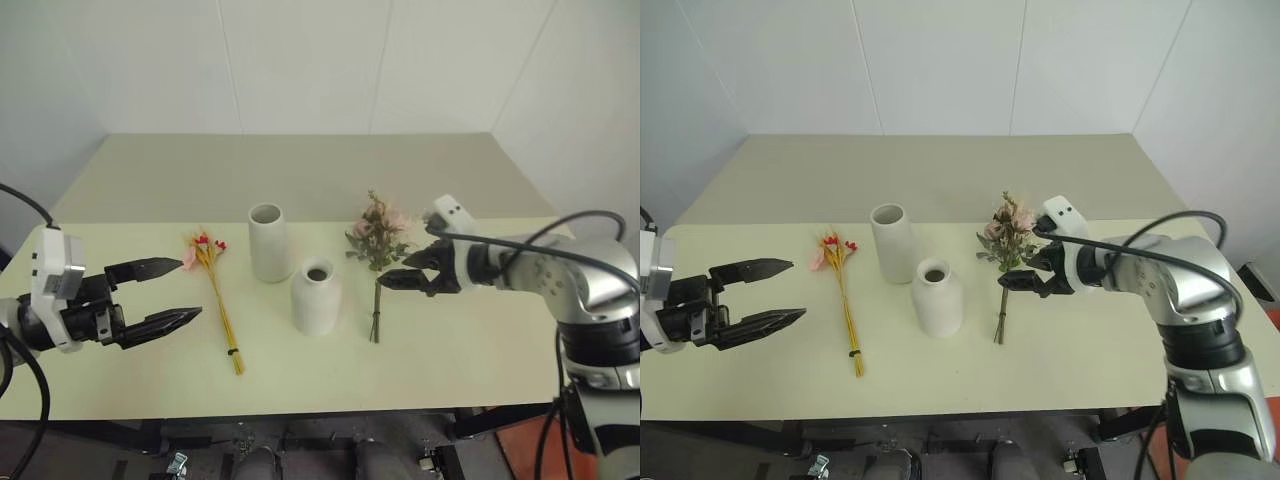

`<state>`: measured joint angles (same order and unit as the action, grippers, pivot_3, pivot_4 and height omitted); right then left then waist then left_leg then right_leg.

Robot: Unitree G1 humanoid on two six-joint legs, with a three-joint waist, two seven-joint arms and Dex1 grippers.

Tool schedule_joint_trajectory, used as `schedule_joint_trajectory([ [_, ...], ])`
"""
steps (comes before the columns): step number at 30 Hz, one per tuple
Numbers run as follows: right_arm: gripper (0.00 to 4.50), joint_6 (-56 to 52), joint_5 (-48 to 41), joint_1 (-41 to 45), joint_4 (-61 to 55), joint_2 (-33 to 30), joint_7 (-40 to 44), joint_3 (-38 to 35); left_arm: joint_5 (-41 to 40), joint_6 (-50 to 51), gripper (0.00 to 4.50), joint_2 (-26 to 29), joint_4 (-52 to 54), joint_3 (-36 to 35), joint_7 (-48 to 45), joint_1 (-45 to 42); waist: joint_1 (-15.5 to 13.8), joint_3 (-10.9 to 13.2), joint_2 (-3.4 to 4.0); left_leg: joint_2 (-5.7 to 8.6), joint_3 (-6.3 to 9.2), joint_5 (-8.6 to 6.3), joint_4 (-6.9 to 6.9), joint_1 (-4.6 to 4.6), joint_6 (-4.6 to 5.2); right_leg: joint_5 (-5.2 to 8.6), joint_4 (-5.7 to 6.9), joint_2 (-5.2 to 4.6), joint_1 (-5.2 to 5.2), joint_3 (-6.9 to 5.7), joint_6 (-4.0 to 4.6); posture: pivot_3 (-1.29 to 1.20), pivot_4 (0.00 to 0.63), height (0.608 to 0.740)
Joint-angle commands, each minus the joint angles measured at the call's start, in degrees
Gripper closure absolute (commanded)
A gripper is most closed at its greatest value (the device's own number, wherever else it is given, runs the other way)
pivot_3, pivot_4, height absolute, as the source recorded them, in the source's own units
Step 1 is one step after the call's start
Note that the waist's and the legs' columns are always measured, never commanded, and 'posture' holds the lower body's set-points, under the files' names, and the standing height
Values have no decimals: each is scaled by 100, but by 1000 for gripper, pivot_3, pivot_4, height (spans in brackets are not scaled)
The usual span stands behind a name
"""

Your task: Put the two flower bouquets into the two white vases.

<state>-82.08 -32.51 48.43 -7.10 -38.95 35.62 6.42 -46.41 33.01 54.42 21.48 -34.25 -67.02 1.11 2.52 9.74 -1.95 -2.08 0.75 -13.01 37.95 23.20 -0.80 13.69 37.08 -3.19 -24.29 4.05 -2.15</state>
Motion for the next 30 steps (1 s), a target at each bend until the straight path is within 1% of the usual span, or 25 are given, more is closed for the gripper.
schedule_joint_trajectory([
  [1,0,-209,377,224,365,230,-449,259,-49,-95,15,47,16,-43,-21,-67,-22,0,0,1,1,0,0,2,0,0,-1,-1,-1,-1,0,0,150,740],
  [4,0,-207,715,409,825,554,-809,416,-51,-105,15,41,25,-61,-21,-42,-12,0,0,4,0,0,0,3,0,-1,-1,-4,-1,-1,0,0,150,740],
  [7,0,53,1105,536,1344,878,-1151,512,-53,-113,15,24,48,-71,-6,-14,5,0,0,2,0,0,0,1,0,-1,2,-1,-3,-1,0,0,150,740],
  [10,0,297,1356,698,1837,1188,-1327,483,-48,-124,15,9,60,-75,9,2,24,0,0,1,1,0,0,1,0,-1,2,0,-3,-1,1,0,150,740],
  [14,0,609,1594,871,2253,1426,-1367,543,-36,-141,15,-7,68,-79,20,22,27,0,1,1,0,0,-2,3,0,-2,3,0,-7,-1,1,0,150,740],
  [15,376,674,1634,875,2284,1460,-1360,572,-38,-140,0,-9,77,-91,24,33,26,0,1,1,0,0,-2,3,0,-2,3,0,-6,-1,1,0,150,740],
  [16,577,727,1679,863,2283,1483,-1361,588,-38,-142,0,-10,82,-102,26,42,27,0,1,1,1,0,-2,3,0,-2,3,0,-6,-1,1,0,150,740],
  [18,1204,800,1751,825,2233,1487,-1325,632,-40,-144,0,-7,88,-121,30,55,27,1,1,1,1,0,-2,3,0,-2,2,-1,-6,-1,1,0,150,740],
  [24,3311,730,1822,668,2020,1388,-1253,571,-41,-155,0,9,93,-151,34,97,21,1,2,1,1,0,-2,2,0,-2,2,-1,-5,-2,1,0,150,740],
  [27,4180,644,1881,620,1995,1399,-1362,417,-33,-161,0,19,70,-124,34,69,23,1,2,0,1,0,-3,2,0,-2,2,0,-6,-2,1,0,150,740],
  [28,4272,631,1902,619,2017,1417,-1416,357,-28,-165,0,25,52,-111,31,53,25,1,2,0,1,0,-3,1,0,-2,2,0,-5,-2,1,0,150,740],
  [30,4272,1054,1940,596,1937,1566,-1721,-98,-22,-168,0,34,26,-79,31,15,24,1,1,1,1,0,-3,1,0,-2,2,0,-6,-2,1,0,150,740],
])
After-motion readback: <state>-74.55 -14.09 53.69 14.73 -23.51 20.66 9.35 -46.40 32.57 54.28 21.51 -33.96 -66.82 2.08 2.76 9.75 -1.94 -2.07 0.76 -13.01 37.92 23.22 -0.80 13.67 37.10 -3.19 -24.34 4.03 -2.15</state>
